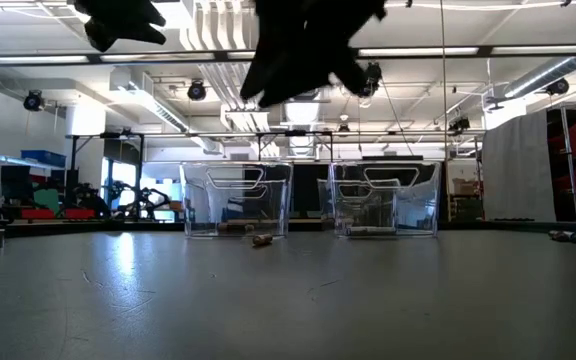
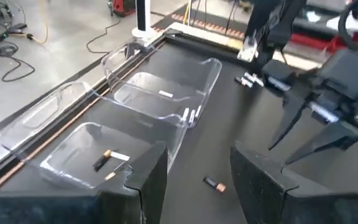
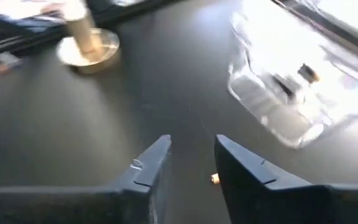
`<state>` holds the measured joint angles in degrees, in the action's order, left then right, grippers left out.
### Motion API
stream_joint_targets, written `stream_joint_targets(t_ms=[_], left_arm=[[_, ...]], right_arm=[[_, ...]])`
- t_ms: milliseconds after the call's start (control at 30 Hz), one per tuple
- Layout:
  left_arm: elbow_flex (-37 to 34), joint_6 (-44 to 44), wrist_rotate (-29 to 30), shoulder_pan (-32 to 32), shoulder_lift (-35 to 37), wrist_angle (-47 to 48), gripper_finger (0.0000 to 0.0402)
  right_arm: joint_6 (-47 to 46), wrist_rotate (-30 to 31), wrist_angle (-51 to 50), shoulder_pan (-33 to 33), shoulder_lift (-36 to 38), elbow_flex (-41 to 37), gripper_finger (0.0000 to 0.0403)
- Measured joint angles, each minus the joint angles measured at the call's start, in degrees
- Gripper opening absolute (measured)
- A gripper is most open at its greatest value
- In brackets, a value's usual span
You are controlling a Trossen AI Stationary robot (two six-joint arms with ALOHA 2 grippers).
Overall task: Sort batteries
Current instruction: Put the black battery into the left transparent bin
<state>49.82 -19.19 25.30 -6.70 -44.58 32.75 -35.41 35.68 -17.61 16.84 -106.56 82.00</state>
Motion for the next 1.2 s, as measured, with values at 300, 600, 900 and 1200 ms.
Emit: stream_joint_targets(t_ms=[300,600,900,1200], left_arm=[[-0.2,8.6,-0.8,0.0,-0.1,6.2,0.0154],[-0.2,10.3,-0.8,0.0,0.1,10.1,0.0154],[-0.2,9.6,-0.9,0.0,0.3,11.7,0.0154],[-0.2,9.2,-0.9,0.0,0.5,12.0,0.0154]], right_arm=[[-16.5,7.4,0.6,0.7,-13.0,0.6,0.0202],[-18.1,7.4,0.3,-0.5,-17.6,3.7,0.0196],[-20.3,7.4,-1.9,-4.1,-18.1,3.7,0.0167],[-20.2,1.7,-1.9,-5.9,-18.1,3.5,0.0133]])
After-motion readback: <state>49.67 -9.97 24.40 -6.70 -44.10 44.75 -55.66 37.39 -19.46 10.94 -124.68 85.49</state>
